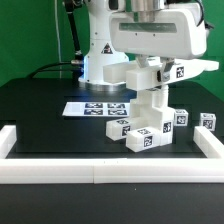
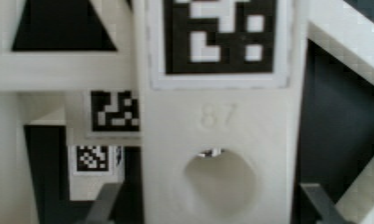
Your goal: Assemble chair
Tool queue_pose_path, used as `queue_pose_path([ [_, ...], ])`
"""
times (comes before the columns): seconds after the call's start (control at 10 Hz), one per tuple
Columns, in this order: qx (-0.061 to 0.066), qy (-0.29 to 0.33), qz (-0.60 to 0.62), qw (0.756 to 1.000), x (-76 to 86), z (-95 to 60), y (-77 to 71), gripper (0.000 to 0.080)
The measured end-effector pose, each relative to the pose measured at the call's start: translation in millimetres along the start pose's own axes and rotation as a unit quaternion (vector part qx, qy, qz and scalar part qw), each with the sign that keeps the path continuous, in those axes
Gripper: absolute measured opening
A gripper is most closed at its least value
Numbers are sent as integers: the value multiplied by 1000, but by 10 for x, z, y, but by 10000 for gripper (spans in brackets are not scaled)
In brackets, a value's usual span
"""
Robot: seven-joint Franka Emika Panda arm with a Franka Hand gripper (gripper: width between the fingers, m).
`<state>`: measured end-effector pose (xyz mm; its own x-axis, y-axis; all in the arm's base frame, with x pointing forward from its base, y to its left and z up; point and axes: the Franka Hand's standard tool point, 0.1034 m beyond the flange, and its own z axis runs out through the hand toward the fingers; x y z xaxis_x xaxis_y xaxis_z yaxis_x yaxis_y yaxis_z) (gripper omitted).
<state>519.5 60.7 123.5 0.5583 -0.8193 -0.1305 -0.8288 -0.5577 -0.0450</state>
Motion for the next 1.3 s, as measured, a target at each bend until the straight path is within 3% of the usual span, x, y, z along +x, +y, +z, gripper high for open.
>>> queue_pose_path([
  [1.3, -2, 1, -13, 1000, 2, 42, 6, 289],
])
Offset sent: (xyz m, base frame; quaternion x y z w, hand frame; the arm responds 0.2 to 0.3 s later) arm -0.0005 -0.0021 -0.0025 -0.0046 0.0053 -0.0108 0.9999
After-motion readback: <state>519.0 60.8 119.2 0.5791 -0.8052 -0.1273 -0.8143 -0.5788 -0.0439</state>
